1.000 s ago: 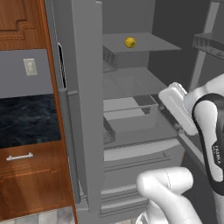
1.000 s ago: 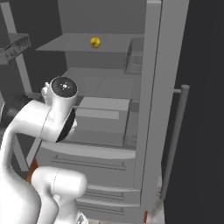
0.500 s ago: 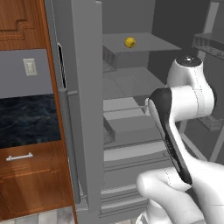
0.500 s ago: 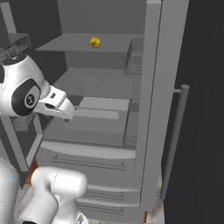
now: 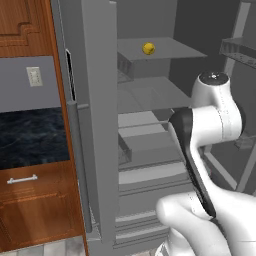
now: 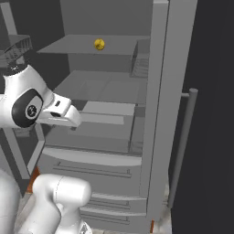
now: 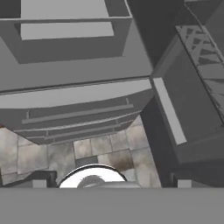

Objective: Retrieve a lemon from the fridge and place it on the cutting board with the fish.

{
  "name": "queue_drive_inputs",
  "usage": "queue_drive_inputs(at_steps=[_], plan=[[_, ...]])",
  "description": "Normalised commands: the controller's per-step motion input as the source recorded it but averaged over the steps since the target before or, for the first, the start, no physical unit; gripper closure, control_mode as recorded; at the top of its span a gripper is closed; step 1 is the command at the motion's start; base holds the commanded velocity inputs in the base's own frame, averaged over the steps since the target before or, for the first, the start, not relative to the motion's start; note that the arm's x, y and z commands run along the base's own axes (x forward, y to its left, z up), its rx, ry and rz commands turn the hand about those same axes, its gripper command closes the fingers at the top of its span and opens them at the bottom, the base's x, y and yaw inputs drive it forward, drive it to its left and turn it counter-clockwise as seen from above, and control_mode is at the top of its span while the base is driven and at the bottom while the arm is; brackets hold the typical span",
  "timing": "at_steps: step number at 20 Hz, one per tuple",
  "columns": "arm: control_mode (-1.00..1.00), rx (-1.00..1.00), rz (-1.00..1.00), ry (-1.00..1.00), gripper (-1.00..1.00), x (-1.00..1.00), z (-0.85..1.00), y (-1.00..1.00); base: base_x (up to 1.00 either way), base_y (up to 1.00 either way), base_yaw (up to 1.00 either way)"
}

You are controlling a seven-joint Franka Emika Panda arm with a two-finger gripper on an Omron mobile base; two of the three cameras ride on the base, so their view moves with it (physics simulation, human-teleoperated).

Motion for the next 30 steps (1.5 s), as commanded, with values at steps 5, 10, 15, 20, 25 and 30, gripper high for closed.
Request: queue_drive_inputs(at_steps=[5, 10, 15, 20, 25, 30], plan=[[-1.00, 0.23, -0.02, 0.10, -1.00, 0.04, 0.00, -0.02, 0.00, 0.00, 0.00], [-1.00, 0.00, 0.00, -0.01, -1.00, 0.00, 0.00, 0.08, 0.00, 0.00, 0.00], [-1.00, 0.00, 0.00, -0.04, -1.00, -0.20, 0.00, 0.07, 0.00, 0.00, 0.00], [-1.00, 0.00, 0.01, -0.07, -1.00, -0.28, 0.00, 0.04, 0.00, 0.00, 0.00], [-1.00, 0.00, 0.09, -0.07, -1.00, -0.19, 0.00, 0.00, 0.00, 0.00, 0.00], [-1.00, -0.02, 0.10, -0.01, -1.00, -0.01, 0.00, 0.00, 0.00, 0.00, 0.00]])
